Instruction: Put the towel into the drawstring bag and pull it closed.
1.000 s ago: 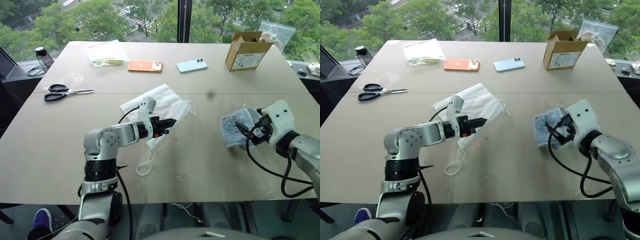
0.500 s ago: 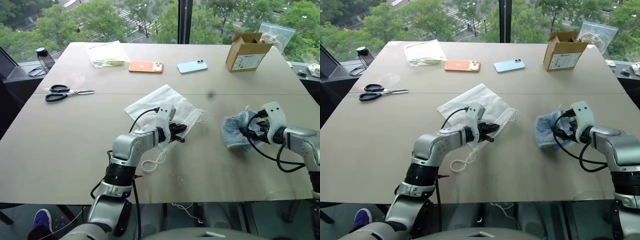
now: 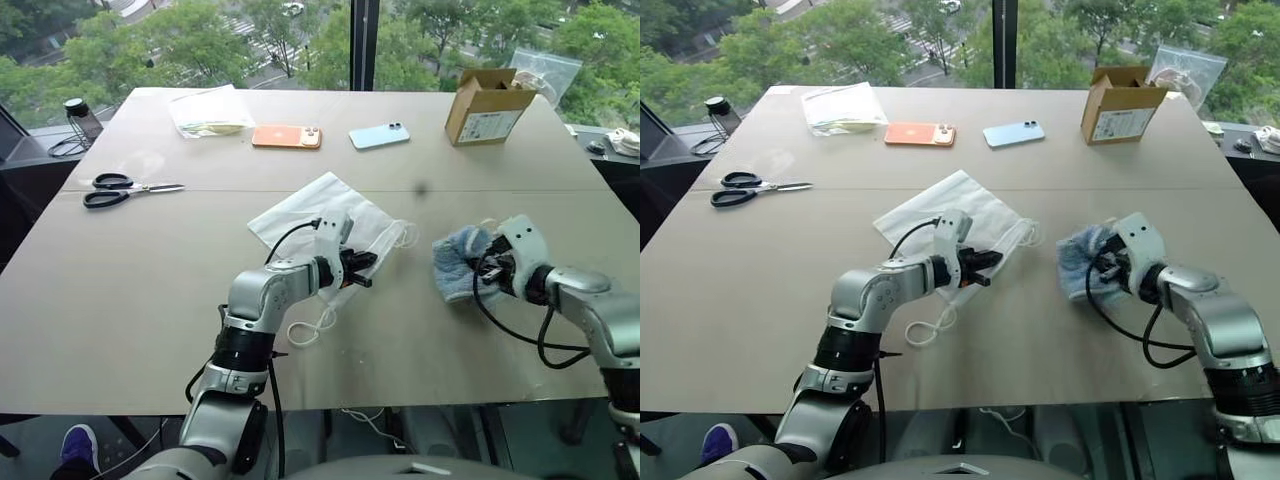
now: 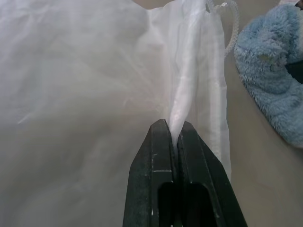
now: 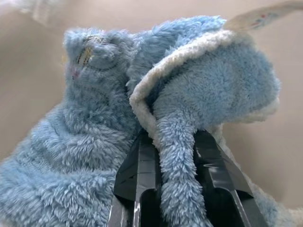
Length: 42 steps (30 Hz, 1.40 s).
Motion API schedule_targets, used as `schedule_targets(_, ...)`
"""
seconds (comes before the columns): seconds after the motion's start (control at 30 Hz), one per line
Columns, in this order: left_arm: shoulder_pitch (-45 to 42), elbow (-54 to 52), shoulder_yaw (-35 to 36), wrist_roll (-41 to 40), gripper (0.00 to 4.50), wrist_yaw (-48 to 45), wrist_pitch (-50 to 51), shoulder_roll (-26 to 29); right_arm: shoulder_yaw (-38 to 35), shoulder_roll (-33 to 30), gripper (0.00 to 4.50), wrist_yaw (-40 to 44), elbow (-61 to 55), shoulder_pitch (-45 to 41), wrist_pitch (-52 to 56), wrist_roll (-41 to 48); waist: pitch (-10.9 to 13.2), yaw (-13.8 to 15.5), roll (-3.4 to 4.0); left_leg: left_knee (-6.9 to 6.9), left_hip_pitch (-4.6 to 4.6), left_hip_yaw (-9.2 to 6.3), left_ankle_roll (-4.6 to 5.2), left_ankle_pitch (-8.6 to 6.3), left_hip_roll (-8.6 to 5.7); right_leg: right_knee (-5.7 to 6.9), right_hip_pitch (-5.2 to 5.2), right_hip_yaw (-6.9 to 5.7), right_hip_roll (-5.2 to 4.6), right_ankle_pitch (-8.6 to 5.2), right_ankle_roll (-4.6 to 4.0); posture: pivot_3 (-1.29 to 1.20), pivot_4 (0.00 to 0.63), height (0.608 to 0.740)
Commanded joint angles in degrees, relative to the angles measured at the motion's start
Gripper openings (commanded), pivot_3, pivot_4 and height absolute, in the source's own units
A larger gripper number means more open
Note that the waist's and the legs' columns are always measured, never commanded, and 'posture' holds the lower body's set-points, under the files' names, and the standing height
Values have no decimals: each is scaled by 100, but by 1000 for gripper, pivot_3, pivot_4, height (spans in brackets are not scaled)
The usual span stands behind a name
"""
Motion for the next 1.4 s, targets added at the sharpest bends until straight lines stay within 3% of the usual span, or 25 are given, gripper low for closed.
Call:
schedule_targets(0.03, -109, -121, -83, 40, 0, -87, -24, 42, 49, 534, 128, 231, -986, -252, -683, 517, 13, -16, 22, -2, -10, -1, 0, 0, 0, 2, -11, 2, 2, 0, 0, 0, 150, 740)
schedule_targets(0.17, -158, -160, -236, 69, 0, -265, -154, 82, 916, 1252, 128, 22, -622, -724, -1004, 151, 29, -13, 44, -4, -23, 0, -1, 1, -8, -1, -27, 8, -7, 2, 0, 0, 150, 740)
schedule_targets(0.3, -234, -339, -17, -51, 0, -257, -295, -46, 1917, 1060, 128, 263, 184, -825, -1432, -712, 33, 72, 44, -10, -28, -1, -1, 1, -13, -3, -30, -3, -12, 12, -22, 0, 150, 740)
schedule_targets(0.57, -406, -868, 461, -251, 0, -198, -591, -60, 2688, 454, 127, 577, 723, -1036, -1590, -1595, 37, 60, 44, -16, -36, -8, -1, 1, -29, -9, -33, -9, -27, 12, -21, 0, 150, 740)
schedule_targets(0.77, -602, -1262, 778, -452, 0, -226, -766, -43, 3075, 365, 127, 596, 1134, -1399, -1509, -2244, 29, 61, 41, -17, -25, -7, -2, 1, -28, -12, -21, -8, -27, 12, -21, 0, 150, 740)
schedule_targets(0.97, -408, -1804, 364, -616, 0, -645, -599, 366, 2546, 957, 126, 412, 1348, -1658, -828, -1919, 29, 15, 40, -18, -11, -8, -2, 2, -22, -5, -16, -3, -17, 12, -21, 0, 150, 740)
schedule_targets(1.1, -29, -1923, 113, -597, 0, -728, -387, 627, 322, 2600, 126, -187, 1478, -1928, 339, -81, 32, -40, 43, -16, -8, -8, -2, 2, -9, -1, -16, 0, -8, 14, -23, 0, 150, 740)
schedule_targets(1.2, 166, -1935, 100, -567, 0, -718, -330, 758, -713, 3171, 126, -569, 1566, -2042, 805, 651, 47, -56, 56, -20, -22, -15, -2, 2, -3, 3, -34, 8, -5, 15, -25, 0, 150, 740)
schedule_targets(1.4, 341, -2035, 279, -868, 0, -597, -72, 631, -1189, 4009, 124, -1287, 2244, -2335, 426, 961, 48, -55, 58, -33, -34, -9, -2, 1, -19, -11, -41, 8, -22, 14, -24, 0, 150, 740)
